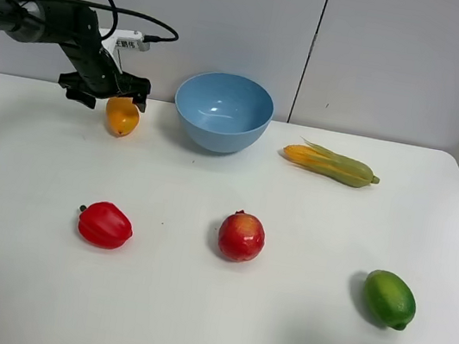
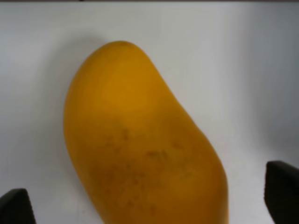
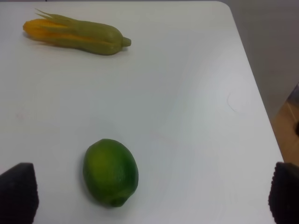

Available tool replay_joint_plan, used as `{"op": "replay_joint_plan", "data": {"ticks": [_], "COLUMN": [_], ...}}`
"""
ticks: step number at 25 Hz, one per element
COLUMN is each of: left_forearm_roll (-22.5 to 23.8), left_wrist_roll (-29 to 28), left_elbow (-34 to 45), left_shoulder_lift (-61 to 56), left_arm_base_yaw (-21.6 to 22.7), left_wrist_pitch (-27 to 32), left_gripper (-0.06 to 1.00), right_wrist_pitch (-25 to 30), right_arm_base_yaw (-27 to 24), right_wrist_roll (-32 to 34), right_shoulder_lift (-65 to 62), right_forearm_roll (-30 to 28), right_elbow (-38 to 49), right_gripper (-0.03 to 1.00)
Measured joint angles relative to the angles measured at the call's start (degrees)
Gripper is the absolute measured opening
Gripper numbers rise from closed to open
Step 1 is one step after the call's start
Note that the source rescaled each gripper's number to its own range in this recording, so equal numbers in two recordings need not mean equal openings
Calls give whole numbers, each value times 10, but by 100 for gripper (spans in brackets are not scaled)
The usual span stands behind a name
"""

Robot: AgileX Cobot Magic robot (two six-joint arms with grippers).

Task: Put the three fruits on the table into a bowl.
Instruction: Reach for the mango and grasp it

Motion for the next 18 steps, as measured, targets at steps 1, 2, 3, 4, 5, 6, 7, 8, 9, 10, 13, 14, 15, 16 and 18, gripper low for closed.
{"op": "replay_joint_plan", "data": {"ticks": [1, 2, 3, 4, 5, 6, 7, 8, 9, 10, 13, 14, 15, 16, 18], "left_forearm_roll": [0, 0, 0, 0, -1, -1, -1, -1, -1, -1, -1, -1, -1, -1, -1], "left_wrist_roll": [0, -1, -3, -3, -5, -5, -5, -5, -5, -5, -5, -7, -7, -7, -7], "left_elbow": [0, 0, 0, 0, 0, 0, 0, 0, 0, 0, 0, 0, 0, 0, 0], "left_shoulder_lift": [4, 8, 11, 15, 19, 22, 23, 26, 28, 29, 35, 36, 37, 40, 42], "left_arm_base_yaw": [0, 0, 0, 0, 0, 0, 0, 0, 0, 0, 0, 0, 0, 0, 0], "left_wrist_pitch": [0, 0, -3, -6, -9, -16, -20, -24, -28, -33, -41, -44, -46, -46, -46], "left_gripper": [100, 100, 100, 100, 100, 100, 100, 100, 100, 100, 100, 100, 100, 100, 100], "right_wrist_pitch": [0, 0, 0, 0, 0, 0, 0, 0, 0, 0, 0, 0, 0, 0, 0], "right_arm_base_yaw": [0, 0, 0, 0, 0, 0, 0, 0, 0, 0, 0, 0, 0, 0, 0], "right_wrist_roll": [0, 0, 0, 0, 0, 0, 0, 0, 0, 0, 0, 0, 0, 0, 0], "right_shoulder_lift": [0, 0, 0, 0, 0, 0, 0, 0, 0, 0, 0, 0, 0, 0, 0], "right_forearm_roll": [0, 0, 0, 0, -3, 0, 0, -3, 0, 0, 0, 0, 0, 0, 0], "right_elbow": [0, 0, 0, 0, 0, 0, 0, 0, 0, 0, 0, 0, 0, 0, 0], "right_gripper": [100, 100, 100, 100, 100, 100, 100, 100, 100, 100, 100, 100, 100, 100, 100]}}
